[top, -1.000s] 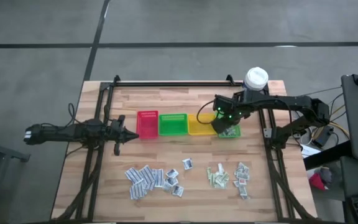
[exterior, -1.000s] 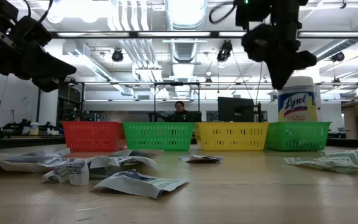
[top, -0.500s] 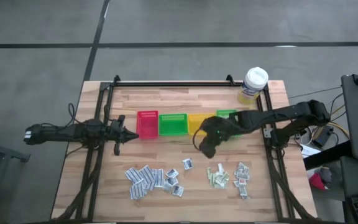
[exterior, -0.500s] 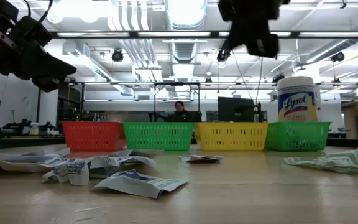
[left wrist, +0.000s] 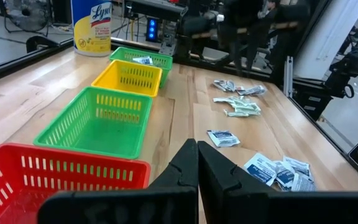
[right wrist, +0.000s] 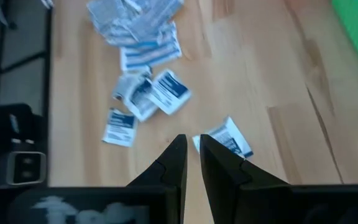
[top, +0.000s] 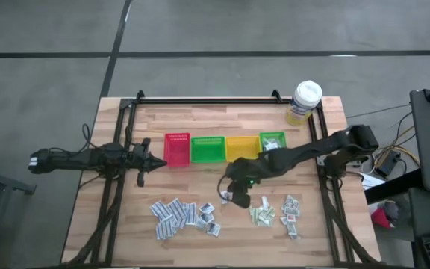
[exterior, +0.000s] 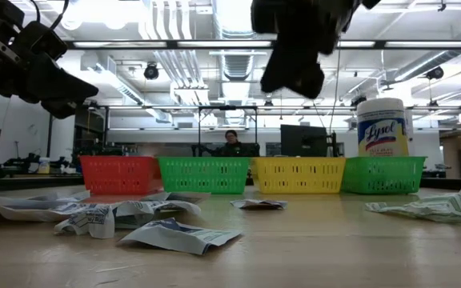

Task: Pick & Place First Aid Supplies
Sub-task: Put the blue alcohol pad into the right green bin

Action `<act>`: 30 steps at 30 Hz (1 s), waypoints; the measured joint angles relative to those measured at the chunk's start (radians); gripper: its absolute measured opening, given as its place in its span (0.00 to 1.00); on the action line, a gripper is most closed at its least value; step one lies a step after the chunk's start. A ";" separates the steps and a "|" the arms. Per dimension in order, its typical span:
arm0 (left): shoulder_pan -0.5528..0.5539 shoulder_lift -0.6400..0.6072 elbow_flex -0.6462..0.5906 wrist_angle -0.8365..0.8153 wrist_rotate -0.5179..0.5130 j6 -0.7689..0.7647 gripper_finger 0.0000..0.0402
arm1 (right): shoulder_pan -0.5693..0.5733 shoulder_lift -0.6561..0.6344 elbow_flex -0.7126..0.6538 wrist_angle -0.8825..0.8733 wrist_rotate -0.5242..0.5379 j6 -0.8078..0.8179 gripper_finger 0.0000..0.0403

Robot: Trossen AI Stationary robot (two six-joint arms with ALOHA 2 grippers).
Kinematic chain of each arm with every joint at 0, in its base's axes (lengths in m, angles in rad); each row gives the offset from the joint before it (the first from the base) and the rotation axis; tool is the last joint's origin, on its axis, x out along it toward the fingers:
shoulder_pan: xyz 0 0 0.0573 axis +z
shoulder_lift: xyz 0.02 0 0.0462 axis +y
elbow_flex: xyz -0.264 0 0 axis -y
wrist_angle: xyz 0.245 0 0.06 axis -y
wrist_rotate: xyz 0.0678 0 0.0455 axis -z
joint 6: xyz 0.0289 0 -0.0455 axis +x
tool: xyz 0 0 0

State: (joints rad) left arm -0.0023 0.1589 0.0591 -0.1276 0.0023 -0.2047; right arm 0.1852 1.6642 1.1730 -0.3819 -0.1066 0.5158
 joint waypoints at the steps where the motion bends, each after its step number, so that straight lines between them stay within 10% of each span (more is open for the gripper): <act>1: 0.000 0.000 0.000 0.000 0.000 0.000 0.00 | 0.000 0.016 0.001 -0.001 0.000 -0.002 0.11; 30: 0.000 0.005 0.001 -0.010 0.005 -0.068 0.00 | 0.084 0.129 0.113 -0.059 -0.087 -0.127 0.11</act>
State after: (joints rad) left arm -0.0023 0.1638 0.0597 -0.1378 0.0074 -0.2729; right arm 0.2691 1.7927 1.2865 -0.4404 -0.1936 0.3885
